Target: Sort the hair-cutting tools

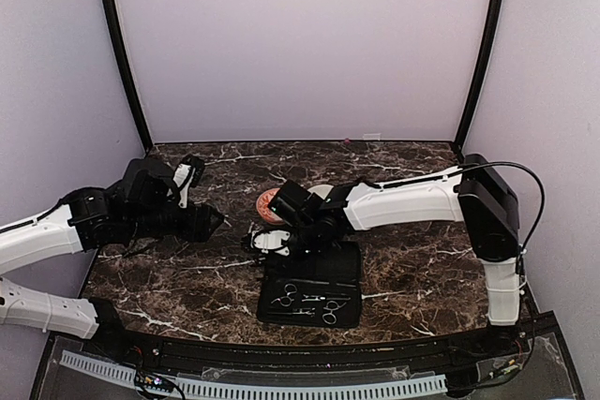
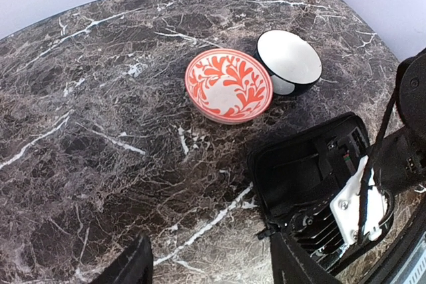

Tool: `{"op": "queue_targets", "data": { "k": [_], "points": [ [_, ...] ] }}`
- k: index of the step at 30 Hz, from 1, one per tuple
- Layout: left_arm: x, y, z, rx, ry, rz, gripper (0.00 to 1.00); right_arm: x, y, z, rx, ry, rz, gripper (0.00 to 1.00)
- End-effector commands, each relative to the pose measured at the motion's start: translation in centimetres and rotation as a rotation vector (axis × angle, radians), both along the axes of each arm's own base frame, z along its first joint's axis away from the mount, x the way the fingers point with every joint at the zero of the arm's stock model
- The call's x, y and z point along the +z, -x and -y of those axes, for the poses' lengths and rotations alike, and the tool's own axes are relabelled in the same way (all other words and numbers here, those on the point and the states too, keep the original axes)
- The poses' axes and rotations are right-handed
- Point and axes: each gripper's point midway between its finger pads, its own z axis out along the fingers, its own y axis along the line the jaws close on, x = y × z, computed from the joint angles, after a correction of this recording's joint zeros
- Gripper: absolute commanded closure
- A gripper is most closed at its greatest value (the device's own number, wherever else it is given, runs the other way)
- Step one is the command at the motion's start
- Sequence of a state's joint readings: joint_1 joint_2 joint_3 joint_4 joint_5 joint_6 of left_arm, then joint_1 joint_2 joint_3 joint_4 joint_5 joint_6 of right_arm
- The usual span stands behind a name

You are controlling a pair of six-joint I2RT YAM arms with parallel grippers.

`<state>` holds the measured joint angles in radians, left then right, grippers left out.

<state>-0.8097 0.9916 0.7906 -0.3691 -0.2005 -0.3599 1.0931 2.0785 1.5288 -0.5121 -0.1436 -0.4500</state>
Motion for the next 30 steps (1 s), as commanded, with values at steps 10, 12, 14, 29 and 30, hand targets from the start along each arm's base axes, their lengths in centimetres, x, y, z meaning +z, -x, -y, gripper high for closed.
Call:
{"op": "queue_targets", "data": {
  "k": [10,12,14,29,30],
  "points": [
    [-3.3,0.7,1.0,-0.025,0.008,-0.111,0.39,0.5,-2.3,-0.7,-0.02,-0.027,0.137,1.0],
    [-3.1,0.7,0.9,-0.022,0.014,-0.104,0.39,0.3,-2.3,-0.6,-0.018,-0.028,0.138,1.0],
    [-3.0,0.7,0.8,-0.019,0.017,-0.099,0.39,0.1,-2.2,-0.3,-0.019,-0.021,0.135,1.0],
    [-2.4,0.9,0.9,-0.02,0.061,-0.085,0.39,-0.1,-1.8,2.8,-0.042,0.012,0.107,1.0],
    [-2.4,0.9,0.9,-0.021,0.062,-0.086,0.39,0.0,-1.7,2.9,-0.041,0.014,0.105,1.0]
  ]
}}
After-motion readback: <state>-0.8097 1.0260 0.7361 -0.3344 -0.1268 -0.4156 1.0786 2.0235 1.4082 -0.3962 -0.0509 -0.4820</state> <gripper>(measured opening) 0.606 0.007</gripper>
